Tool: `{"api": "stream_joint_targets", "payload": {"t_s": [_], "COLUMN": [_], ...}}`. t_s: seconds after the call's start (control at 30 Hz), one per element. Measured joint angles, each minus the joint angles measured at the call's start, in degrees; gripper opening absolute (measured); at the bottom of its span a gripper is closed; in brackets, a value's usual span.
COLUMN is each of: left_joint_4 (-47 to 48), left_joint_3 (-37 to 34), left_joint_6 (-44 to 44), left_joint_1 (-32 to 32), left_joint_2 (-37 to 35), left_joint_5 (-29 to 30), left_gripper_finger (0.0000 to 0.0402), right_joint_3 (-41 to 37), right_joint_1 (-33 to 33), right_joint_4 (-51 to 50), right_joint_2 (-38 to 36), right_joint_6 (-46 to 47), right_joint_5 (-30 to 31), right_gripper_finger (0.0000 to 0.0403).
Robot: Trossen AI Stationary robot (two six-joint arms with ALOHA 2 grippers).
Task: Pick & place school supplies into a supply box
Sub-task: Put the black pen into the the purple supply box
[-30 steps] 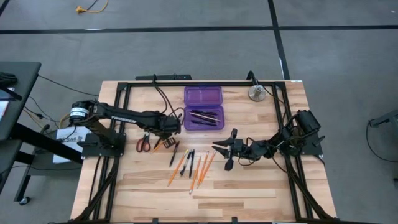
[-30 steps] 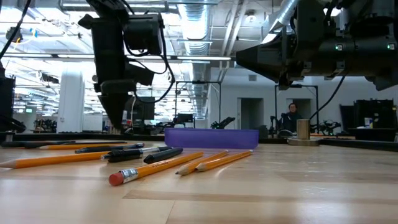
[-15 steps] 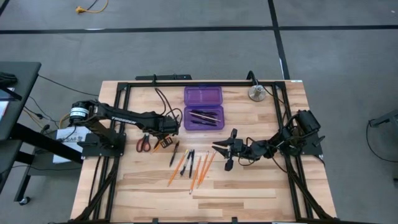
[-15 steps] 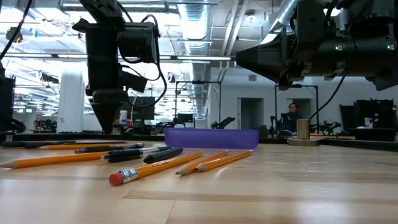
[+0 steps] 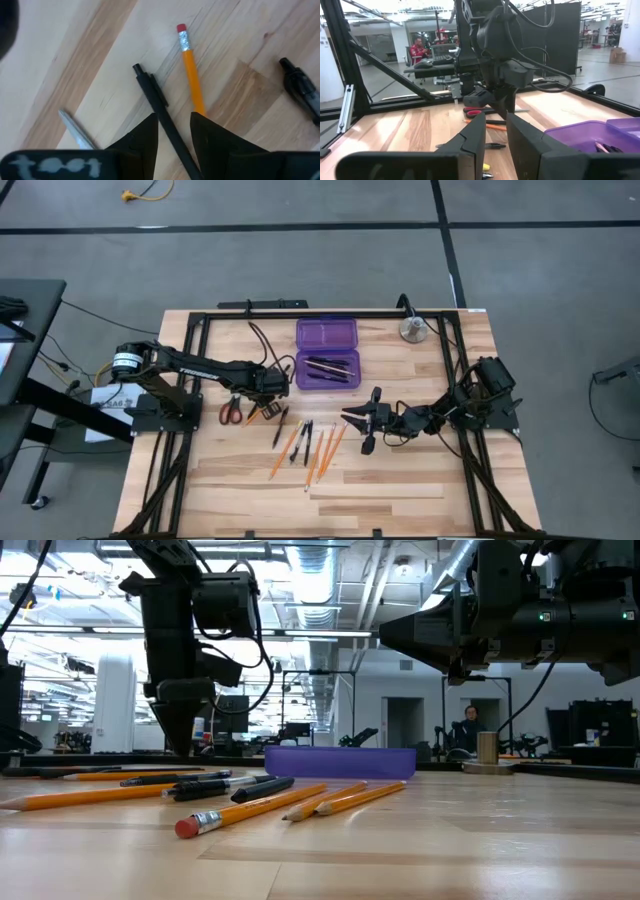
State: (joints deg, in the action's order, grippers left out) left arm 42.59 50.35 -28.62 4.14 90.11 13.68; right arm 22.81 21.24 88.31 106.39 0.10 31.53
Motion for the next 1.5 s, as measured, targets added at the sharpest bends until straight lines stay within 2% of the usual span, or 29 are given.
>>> {"api": "stream_joint_targets", "payload": {"t_s": [1.5], "left_joint_4": [0.5], "left_joint_3": [0.0], "left_joint_6": [-1.2], "left_joint_1": [0.0], "left_joint_2": [0.0], "left_joint_5": [3.1], "left_gripper_finger": [0.0105], "right_joint_3": [0.0], "right_joint_1": [0.0], "right_joint_4": [0.0], "right_joint_2": [0.0], "right_joint_6": [0.0], "right_joint_5": [0.0], "right_gripper_finger": [0.0072]}}
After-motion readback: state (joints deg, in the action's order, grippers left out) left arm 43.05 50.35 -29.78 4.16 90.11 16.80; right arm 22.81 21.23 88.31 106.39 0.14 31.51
